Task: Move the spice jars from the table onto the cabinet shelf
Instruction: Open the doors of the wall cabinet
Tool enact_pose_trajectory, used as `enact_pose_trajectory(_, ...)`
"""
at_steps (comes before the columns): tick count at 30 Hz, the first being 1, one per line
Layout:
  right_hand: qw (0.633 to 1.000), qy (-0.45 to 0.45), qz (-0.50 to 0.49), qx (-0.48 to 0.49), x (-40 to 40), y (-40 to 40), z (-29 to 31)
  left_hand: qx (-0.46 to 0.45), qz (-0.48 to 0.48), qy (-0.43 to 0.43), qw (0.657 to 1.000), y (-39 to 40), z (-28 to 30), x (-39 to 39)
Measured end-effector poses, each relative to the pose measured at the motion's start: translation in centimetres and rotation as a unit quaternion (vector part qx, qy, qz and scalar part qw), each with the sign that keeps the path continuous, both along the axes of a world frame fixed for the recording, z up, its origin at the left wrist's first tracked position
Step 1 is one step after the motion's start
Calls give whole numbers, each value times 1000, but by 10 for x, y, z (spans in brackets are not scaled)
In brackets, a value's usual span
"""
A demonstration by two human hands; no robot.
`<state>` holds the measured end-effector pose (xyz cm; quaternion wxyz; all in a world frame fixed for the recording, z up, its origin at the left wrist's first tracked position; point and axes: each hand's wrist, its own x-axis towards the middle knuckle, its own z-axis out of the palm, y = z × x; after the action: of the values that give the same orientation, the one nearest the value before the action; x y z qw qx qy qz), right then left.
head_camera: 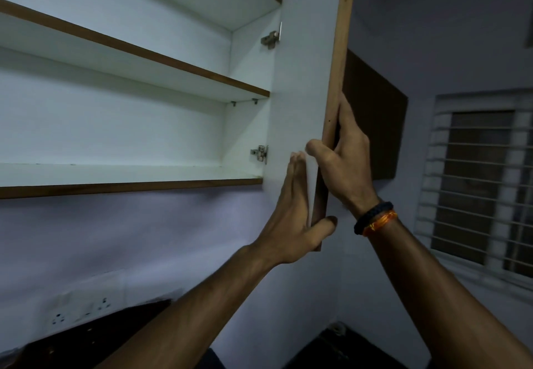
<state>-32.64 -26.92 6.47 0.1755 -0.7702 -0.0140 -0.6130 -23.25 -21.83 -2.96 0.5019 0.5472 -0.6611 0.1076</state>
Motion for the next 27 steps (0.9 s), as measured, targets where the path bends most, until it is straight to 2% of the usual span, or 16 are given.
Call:
enact_pose_trajectory(4, 998, 16, -54, -2, -24, -18, -3, 8, 33, -30, 999, -22, 0, -23)
enact_pose_trajectory(9, 980, 13, -192, -51, -44, -33, -9, 23, 59, -62, 996, -49, 1, -41)
enact_pose_trajectory(11, 953, 4, -284, -108, -51, -39, -9, 28, 64, -67, 995, -61, 1, -46)
enact_pose_trajectory(14, 870, 39, -439, -221, -60, -53, -8, 32, 59, -44, 997, -79, 1, -53)
enact_pose_trajectory(16, 820, 86, -490, -283, -65, -66, -8, 27, 62, -32, 997, -91, 0, -57)
enact_pose_trajectory(18, 784, 135, -524, -305, -70, -79, -8, 24, 71, -28, 997, -102, -1, -61)
enact_pose_trajectory(22, 752, 179, -568, -283, -79, -102, -4, 39, 74, -37, 996, -124, -3, -65)
enact_pose_trajectory(27, 738, 219, -587, -251, -92, -130, -3, 54, 93, -44, 993, -152, -2, -83)
